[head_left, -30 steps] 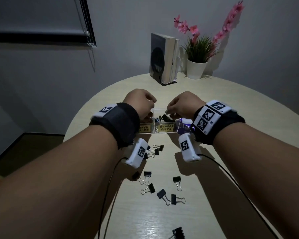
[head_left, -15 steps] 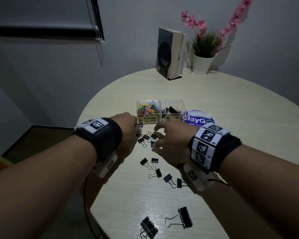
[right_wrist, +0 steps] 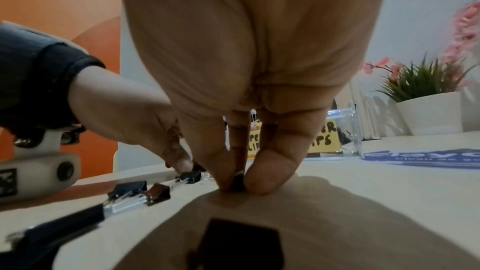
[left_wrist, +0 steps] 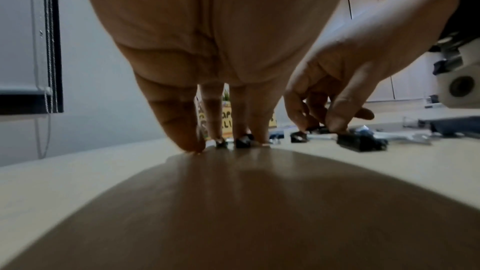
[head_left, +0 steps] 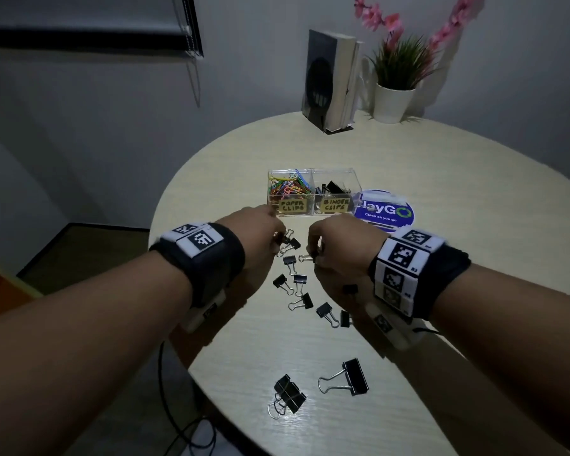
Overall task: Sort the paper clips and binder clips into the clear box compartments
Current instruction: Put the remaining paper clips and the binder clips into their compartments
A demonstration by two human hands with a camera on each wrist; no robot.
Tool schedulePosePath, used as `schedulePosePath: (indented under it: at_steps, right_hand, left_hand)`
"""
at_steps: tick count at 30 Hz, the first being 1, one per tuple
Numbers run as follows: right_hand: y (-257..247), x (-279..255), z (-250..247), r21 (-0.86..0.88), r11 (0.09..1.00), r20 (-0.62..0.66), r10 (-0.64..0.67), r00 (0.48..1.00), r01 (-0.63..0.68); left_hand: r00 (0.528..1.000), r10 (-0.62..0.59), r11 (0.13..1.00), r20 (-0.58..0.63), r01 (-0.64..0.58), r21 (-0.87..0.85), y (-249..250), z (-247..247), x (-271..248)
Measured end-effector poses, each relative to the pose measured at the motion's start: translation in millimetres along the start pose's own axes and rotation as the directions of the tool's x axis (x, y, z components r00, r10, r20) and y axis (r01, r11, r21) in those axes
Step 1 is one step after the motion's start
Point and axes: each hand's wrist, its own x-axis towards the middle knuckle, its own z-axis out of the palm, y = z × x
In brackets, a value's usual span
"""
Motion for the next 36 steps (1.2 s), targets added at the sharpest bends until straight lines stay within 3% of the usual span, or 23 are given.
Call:
schedulePosePath:
  at_steps: [9,15,22,27,30,33,36]
  right_hand:
    - [12,-7,-1,0.273,0.95,0.101,0.126,0.987,-0.149]
    - [20,-6,2,0.342,0.927,0.085,0.134,0.987,-0.155]
    - [40,-5,-14,0.393,0.905,0.035,0.161,0.986,-0.162]
    - [67,4,-57,0.642,0.742,-0.094,0.324,0.941,-0.191]
    - [76,22,-74,0.616,0.768,-0.194,0.363,0.911,-0.175]
    - [78,44,-79,0.552,0.811,-0.261,0.388,0.884,-0.193]
    - [74,59,-75,0.455,0.869,-0.302,0.356,0.885,-0.194]
  left_hand:
    - [0.995,-0.096,0.949,0.006,0.093,-0.303,-13,2,-1]
    - [0.991,-0.076,0.911,0.111,0.114,-0.397,-14,-2,-2]
    - [0.989,-0.072,0.887,0.132,0.124,-0.444,-21,-9,1]
    - [0.998,-0.068,0.785,0.013,0.062,-0.616,-15,-40,19]
    - [0.985,-0.121,0.772,-0.12,0.017,-0.636,-4,-66,46]
    - [0.951,-0.177,0.845,-0.255,0.013,-0.535,13,-81,73]
    - [0.931,-0.188,0.906,-0.314,0.041,-0.422,28,-81,95]
